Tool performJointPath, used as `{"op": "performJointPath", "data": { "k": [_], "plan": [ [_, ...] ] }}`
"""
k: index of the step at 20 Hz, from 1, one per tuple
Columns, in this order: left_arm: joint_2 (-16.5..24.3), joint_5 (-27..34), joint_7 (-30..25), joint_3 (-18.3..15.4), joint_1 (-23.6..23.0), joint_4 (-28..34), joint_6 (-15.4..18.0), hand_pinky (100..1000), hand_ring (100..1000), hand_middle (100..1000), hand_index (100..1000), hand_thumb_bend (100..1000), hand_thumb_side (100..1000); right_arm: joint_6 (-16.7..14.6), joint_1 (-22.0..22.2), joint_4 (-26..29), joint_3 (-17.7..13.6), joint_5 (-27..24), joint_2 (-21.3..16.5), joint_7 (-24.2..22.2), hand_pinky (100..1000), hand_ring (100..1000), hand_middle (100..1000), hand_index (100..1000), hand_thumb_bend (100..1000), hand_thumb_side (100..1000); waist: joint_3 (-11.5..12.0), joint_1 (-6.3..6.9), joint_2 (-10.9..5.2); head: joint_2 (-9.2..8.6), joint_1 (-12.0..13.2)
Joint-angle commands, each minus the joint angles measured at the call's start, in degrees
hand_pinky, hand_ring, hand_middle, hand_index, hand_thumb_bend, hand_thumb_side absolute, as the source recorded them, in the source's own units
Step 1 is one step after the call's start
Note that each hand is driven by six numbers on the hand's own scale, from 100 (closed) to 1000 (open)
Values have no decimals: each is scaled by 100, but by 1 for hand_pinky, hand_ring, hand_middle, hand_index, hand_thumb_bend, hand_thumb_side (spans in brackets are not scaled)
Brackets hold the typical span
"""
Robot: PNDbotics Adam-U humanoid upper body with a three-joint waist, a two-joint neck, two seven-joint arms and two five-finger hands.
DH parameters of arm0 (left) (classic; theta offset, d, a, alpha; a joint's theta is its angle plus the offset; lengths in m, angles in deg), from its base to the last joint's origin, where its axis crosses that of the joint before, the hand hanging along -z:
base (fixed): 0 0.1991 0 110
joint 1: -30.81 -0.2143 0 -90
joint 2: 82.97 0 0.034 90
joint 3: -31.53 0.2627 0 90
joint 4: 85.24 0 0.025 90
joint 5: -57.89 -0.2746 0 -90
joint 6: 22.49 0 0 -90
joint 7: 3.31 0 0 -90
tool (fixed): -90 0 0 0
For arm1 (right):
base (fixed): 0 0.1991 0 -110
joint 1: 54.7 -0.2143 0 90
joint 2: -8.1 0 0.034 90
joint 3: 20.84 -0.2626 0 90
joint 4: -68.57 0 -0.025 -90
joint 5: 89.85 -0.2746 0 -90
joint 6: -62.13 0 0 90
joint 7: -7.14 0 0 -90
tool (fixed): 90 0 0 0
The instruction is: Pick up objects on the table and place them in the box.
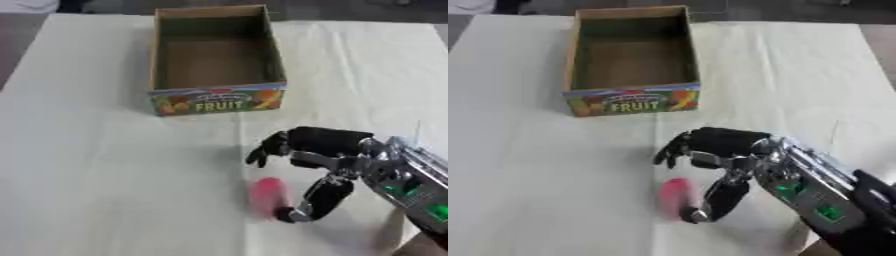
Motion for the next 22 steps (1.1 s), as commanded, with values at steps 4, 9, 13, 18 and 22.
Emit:
{"op": "performJointPath", "data": {
  "k": [4, 9, 13, 18, 22],
  "plan": [
    [29, -19, -17, 8, 27, 110, 2, 628, 656, 604, 775, 100, 657, 179, -14, 112, -19, 221, -146, -67, 768, 855, 697, 865, 471, 152, 12, -6, -88, -102, -32],
    [29, -16, -14, 5, 26, 110, 5, 628, 655, 604, 775, 100, 657, 206, 5, 112, -18, 342, -166, -155, 769, 858, 695, 851, 473, 153, 13, -7, -91, -110, -38],
    [30, -17, -17, 4, 23, 110, 2, 628, 655, 604, 775, 100, 658, 172, -19, 112, -8, 312, -197, -238, 765, 855, 671, 808, 464, 155, 1, -11, -96, -93, -41],
    [32, -11, -12, 0, 24, 110, -1, 628, 655, 604, 775, 100, 657, 181, -46, 112, -20, 299, -259, -263, 762, 854, 642, 739, 445, 159, -7, -21, -102, -96, -35],
    [31, -9, -12, -2, 17, 110, -4, 628, 655, 604, 775, 100, 658, 174, -72, 112, -13, 250, -264, -247, 758, 855, 627, 697, 423, 122, -6, -24, -108, -89, -34]
  ]
}}
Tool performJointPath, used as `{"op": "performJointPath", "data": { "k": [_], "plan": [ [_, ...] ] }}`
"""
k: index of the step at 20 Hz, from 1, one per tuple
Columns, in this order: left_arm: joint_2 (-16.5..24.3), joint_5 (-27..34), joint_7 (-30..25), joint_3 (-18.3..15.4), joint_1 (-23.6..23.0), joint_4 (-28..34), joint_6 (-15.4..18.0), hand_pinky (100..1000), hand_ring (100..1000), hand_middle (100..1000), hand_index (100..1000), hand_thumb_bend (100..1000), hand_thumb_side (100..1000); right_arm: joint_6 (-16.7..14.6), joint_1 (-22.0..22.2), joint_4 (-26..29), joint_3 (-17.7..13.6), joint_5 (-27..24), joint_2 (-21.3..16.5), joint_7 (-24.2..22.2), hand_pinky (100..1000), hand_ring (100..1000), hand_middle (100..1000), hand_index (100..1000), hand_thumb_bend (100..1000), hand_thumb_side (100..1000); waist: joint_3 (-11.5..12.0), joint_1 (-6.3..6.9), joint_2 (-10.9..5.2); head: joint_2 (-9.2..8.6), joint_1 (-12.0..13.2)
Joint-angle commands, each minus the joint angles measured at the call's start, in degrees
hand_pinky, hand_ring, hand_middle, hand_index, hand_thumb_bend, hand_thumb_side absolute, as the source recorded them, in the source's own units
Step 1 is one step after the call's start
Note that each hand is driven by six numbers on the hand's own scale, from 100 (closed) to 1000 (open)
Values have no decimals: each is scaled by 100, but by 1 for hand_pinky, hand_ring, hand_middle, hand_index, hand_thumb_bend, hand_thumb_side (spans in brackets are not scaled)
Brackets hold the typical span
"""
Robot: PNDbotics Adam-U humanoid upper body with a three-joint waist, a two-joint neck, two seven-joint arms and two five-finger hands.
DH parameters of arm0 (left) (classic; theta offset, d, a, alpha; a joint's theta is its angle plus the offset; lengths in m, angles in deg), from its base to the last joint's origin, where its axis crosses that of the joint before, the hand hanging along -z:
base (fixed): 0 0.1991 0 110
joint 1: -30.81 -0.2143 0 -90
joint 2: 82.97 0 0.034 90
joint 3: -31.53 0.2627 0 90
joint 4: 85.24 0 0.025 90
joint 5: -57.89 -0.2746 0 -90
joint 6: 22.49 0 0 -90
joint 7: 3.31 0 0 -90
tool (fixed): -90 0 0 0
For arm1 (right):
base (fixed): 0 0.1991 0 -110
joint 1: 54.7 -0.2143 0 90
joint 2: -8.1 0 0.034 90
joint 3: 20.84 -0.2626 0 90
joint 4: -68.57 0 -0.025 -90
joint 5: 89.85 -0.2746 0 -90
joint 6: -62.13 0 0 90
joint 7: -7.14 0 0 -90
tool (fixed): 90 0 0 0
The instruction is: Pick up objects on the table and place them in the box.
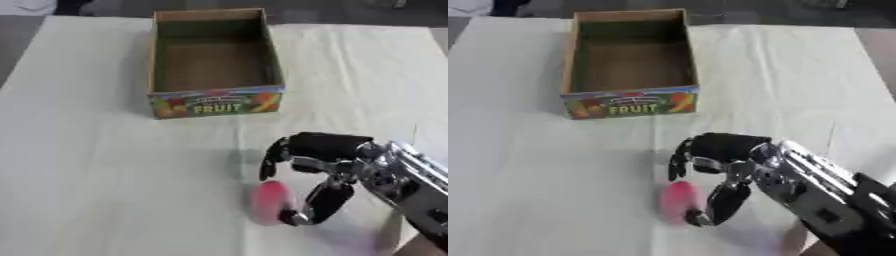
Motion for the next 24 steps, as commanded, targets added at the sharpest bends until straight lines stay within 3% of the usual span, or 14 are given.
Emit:
{"op": "performJointPath", "data": {
  "k": [1, 12, 24],
  "plan": [
    [77, -10, -11, -3, 19, 110, 0, 628, 655, 604, 775, 100, 658, -6, -75, 112, -41, -53, -161, 1, 758, 855, 626, 695, 422, 120, -3, 7, -109, -44, 3],
    [74, -7, -4, -11, 14, 110, 5, 629, 655, 604, 775, 100, 658, 50, -80, 112, -48, -232, -167, -52, 748, 861, 614, 638, 364, 100, -6, 0, -106, -47, -1],
    [75, 6, -13, -19, 14, 110, 7, 627, 654, 605, 775, 100, 659, 62, -202, 112, -120, -403, -161, 49, 740, 855, 586, 582, 377, 100, -4, -2, -120, -37, 5]
  ]
}}
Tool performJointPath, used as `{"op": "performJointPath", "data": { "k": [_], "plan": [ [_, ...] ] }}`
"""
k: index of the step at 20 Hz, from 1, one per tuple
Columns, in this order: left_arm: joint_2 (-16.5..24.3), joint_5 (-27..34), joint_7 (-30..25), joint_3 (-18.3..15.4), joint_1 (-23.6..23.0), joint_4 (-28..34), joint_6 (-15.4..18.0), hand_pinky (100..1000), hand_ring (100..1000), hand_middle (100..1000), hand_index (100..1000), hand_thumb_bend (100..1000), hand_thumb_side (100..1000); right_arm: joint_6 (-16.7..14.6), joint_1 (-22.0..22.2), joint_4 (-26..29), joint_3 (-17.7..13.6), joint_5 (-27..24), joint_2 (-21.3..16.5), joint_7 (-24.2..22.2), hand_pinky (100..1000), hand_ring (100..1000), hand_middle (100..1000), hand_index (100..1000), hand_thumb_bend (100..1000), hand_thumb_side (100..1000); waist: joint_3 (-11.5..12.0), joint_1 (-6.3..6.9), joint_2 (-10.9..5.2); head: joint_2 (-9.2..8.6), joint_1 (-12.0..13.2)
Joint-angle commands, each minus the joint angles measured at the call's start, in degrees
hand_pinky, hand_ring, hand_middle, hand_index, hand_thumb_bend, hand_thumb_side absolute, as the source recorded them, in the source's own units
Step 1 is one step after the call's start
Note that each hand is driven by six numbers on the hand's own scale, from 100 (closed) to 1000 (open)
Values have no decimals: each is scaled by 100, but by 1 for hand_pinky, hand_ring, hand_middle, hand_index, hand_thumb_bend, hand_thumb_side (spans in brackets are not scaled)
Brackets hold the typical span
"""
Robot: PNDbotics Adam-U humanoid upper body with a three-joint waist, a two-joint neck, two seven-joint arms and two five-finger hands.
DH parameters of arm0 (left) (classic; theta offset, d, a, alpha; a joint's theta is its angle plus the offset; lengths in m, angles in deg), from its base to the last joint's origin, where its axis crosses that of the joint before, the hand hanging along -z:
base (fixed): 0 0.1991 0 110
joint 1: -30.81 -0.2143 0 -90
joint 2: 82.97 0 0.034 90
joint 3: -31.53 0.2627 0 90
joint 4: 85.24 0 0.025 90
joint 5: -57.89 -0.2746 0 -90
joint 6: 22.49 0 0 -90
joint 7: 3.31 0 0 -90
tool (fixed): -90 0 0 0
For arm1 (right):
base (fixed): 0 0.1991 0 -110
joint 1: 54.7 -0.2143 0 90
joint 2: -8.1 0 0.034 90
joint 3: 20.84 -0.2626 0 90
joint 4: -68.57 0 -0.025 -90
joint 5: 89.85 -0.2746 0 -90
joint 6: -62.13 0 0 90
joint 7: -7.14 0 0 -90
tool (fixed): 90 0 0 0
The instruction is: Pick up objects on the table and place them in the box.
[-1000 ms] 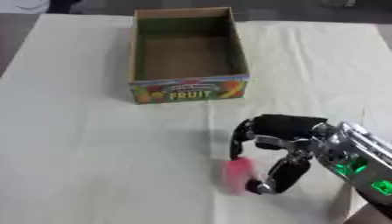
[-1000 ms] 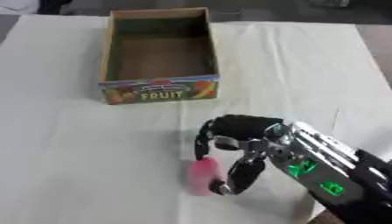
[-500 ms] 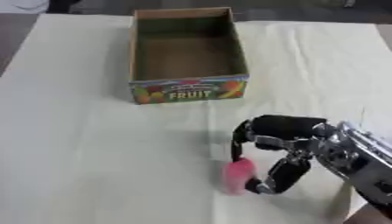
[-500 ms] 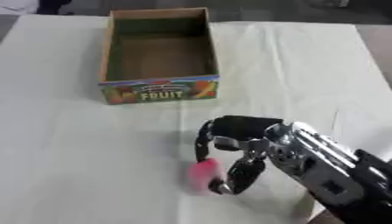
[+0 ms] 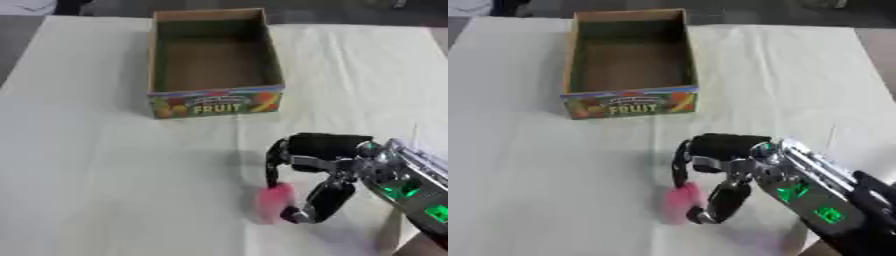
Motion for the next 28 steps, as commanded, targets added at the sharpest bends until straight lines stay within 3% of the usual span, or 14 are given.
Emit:
{"op": "performJointPath", "data": {
  "k": [1, 6, 16, 25, 26, 27, 28],
  "plan": [
    [78, 9, -12, -19, 17, 110, 9, 627, 654, 605, 775, 100, 659, -15, -139, 112, -138, -73, -161, 110, 740, 855, 586, 581, 347, 100, -5, 2, -126, -40, 8],
    [81, 21, -14, -23, 17, 110, 3, 627, 654, 605, 775, 100, 661, -3, -226, 112, -234, -74, -173, 305, 737, 851, 576, 573, 100, 100, -9, -9, -149, -65, 19],
    [89, 30, -21, -27, 13, 110, 4, 626, 654, 605, 775, 100, 662, -5, -452, 112, -416, -85, -178, 577, 742, 850, 569, 575, 100, 108, -15, -14, -165, -102, 29],
    [92, 27, -13, -33, -9, 110, -1, 626, 653, 605, 775, 100, 663, -11, -978, 112, -678, 62, -201, 710, 754, 854, 569, 586, 100, 110, -7, -25, -193, -158, 27],
    [91, 27, -13, -32, -11, 110, -2, 626, 653, 605, 774, 100, 664, 0, -1040, 112, -699, 72, -196, 719, 756, 854, 571, 585, 100, 189, -6, -25, -193, -167, 28],
    [90, 28, -14, -30, -13, 110, -4, 626, 653, 605, 774, 100, 664, 8, -1113, 112, -723, 90, -187, 732, 758, 855, 569, 585, 100, 117, -4, -26, -195, -173, 28],
    [89, 28, -15, -29, -15, 110, -5, 626, 653, 605, 774, 100, 664, 14, -1180, 112, -744, 110, -175, 739, 758, 855, 569, 585, 100, 118, -3, -26, -196, -177, 29]
  ]
}}
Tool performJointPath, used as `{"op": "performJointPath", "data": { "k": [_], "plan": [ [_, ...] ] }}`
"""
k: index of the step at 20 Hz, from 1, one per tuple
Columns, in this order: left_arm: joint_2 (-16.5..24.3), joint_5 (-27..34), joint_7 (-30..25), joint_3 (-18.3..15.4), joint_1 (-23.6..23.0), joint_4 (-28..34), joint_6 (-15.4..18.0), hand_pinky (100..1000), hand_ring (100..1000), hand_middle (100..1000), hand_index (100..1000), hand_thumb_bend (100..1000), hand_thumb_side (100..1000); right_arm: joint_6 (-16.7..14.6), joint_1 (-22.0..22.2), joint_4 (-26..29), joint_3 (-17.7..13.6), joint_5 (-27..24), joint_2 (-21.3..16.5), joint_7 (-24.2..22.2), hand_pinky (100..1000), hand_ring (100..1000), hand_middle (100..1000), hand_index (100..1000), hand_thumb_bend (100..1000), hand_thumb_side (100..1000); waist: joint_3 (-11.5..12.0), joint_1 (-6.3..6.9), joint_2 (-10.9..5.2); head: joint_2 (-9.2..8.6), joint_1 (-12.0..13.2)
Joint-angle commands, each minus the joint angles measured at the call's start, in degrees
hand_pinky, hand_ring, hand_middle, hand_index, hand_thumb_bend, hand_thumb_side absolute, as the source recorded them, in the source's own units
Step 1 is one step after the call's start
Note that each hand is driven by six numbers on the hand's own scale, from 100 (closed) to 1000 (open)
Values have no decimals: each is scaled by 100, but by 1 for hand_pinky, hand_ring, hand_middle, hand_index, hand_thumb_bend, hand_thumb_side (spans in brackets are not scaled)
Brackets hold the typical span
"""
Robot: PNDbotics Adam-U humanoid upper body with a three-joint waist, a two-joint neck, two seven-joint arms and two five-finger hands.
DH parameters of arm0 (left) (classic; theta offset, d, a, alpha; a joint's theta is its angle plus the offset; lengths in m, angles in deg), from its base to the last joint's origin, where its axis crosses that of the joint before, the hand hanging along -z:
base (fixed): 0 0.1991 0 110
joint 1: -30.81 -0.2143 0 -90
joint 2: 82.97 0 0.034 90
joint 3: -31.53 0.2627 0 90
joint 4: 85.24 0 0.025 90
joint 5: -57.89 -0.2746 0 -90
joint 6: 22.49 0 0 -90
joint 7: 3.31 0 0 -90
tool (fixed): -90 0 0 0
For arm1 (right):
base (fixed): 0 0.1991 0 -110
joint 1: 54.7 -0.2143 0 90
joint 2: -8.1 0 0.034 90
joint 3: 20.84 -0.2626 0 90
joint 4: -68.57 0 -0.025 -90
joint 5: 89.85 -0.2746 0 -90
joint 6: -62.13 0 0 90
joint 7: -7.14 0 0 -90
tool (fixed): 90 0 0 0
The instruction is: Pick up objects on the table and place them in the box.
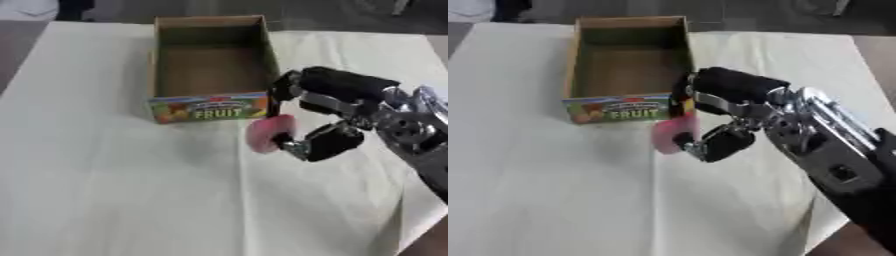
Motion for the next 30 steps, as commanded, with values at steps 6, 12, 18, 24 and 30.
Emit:
{"op": "performJointPath", "data": {
  "k": [6, 12, 18, 24, 30],
  "plan": [
    [88, 5, -22, -19, -11, 110, -5, 626, 652, 605, 774, 100, 664, 81, -718, 112, -309, 308, 70, 41, 766, 857, 567, 582, 100, 146, 19, 12, -154, -106, 2],
    [86, 15, -33, -10, -22, 110, -7, 627, 652, 605, 774, 100, 663, 523, -1195, 112, -370, 605, 255, -201, 770, 859, 566, 582, 100, 154, 60, 14, -171, -136, -4],
    [89, 25, -53, 9, -25, 110, -4, 627, 652, 605, 775, 100, 662, 1058, -1666, 112, -334, 1012, 490, -656, 771, 861, 565, 583, 100, 157, 95, 20, -177, -121, -33],
    [85, 35, -81, 35, -32, 110, -1, 627, 651, 605, 774, 100, 662, 1548, -2019, 52, -294, 1621, 845, -1068, 769, 860, 563, 583, 100, 163, 129, 43, -163, -96, -158],
    [70, 52, -118, 64, -17, 110, 3, 627, 651, 604, 774, 100, 662, 1590, -2375, -785, -148, 2322, 1368, -1017, 772, 862, 565, 583, 100, 160, 198, 63, -131, -148, -248]
  ]
}}
